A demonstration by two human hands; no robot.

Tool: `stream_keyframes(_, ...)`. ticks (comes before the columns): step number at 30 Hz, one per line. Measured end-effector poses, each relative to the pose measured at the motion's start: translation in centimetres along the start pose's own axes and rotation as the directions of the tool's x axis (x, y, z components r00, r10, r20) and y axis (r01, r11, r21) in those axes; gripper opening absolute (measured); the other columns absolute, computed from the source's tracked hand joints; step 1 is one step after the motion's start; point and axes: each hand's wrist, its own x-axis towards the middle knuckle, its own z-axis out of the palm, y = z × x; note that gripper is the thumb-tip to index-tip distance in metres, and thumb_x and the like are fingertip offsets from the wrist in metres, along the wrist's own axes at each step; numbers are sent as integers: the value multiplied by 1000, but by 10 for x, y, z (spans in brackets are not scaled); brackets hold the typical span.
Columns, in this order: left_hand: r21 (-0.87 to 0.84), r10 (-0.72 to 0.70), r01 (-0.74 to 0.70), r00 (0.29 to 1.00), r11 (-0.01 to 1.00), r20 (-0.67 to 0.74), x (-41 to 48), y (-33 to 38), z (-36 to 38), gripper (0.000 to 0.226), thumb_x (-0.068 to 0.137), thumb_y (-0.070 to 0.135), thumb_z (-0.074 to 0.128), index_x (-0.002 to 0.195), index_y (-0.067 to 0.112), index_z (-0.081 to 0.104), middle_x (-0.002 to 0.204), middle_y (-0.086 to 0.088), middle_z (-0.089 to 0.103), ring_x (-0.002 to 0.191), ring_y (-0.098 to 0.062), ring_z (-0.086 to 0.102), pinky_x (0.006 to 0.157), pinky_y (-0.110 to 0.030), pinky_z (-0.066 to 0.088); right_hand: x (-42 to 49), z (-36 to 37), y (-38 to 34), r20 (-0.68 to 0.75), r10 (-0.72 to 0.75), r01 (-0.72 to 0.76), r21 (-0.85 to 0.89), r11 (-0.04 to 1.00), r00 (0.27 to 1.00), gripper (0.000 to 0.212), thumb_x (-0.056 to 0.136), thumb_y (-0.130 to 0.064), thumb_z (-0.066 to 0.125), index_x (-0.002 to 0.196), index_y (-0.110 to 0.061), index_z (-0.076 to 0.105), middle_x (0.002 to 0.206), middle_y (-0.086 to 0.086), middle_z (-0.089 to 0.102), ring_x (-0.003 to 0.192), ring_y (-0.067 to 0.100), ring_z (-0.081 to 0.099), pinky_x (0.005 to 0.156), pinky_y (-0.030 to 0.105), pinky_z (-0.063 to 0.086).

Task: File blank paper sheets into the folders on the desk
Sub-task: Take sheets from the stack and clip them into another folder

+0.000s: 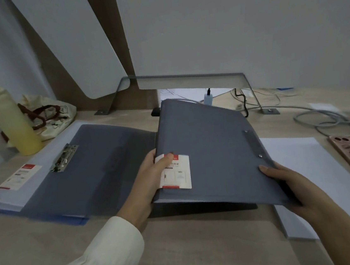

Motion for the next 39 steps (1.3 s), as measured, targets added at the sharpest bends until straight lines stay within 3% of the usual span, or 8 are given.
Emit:
stream_keyframes(5,315,119,-123,992,941,29,-7,-4,-5,23,98,37,37,98,29,59,114,-2,64,96,-14,62,79,-24,51,3,-6,-10,-31,-90,95,169,981,995,37,86,-9,50,122,-14,57,98,1,74,77,12,72,59,21,57)
stream_keyframes(8,932,67,-259,966,254,250,-8,-39,-17,78,74,78,37,141,39,29,151,10,28,139,-12,28,111,-31,24,3,-9,-6,-118,-95,125,278,952,988,40,89,-6,48,128,-12,53,86,-2,75,71,8,72,54,18,55)
stream_keyframes(12,951,-32,-307,951,-43,306,2,-63,-20,124,44,92,-4,150,28,6,159,-2,1,147,-20,1,119,-45,6,1,-14,3,-174,-70,125,325,938,982,88,46,-15,85,128,-10,52,78,0,75,67,10,72,51,18,55)
stream_keyframes(17,863,36,-424,892,-273,450,12,-67,-22,92,91,64,-2,109,6,67,104,-21,70,82,-33,70,43,-29,52,1,-20,4,-215,-77,155,377,913,974,72,58,-15,80,125,-9,53,78,0,75,65,11,72,52,18,56)
stream_keyframes(24,866,443,-465,747,-184,496,9,-62,-47,78,47,2,76,120,10,48,101,-8,74,71,-15,73,41,-19,47,-2,-24,7,-252,-83,191,442,877,964,24,79,-10,62,102,-12,58,65,0,72,58,9,70,46,16,53)
stream_keyframes(29,916,684,-354,717,190,135,3,-30,-64,38,82,3,49,118,4,61,82,-16,73,53,-31,66,45,-27,48,-6,-18,1,-201,-180,253,441,861,963,95,9,-16,94,98,-9,62,73,-1,74,61,7,71,46,15,52)
stream_keyframes(33,810,693,-313,705,496,-151,-4,-5,-67,29,95,5,46,119,-9,55,94,-27,67,78,-40,63,66,-31,39,-1,-19,6,-180,-152,214,406,888,972,39,85,-13,59,123,-7,52,71,-3,73,55,6,68,44,15,51)
stream_keyframes(39,738,726,-391,660,550,-191,-6,7,-70,30,97,9,41,121,-4,54,89,-6,55,78,-22,52,64,-18,31,11,16,31,-102,-68,83,160,984,993,35,87,-5,50,121,-11,56,92,8,75,74,23,73,55,29,58)
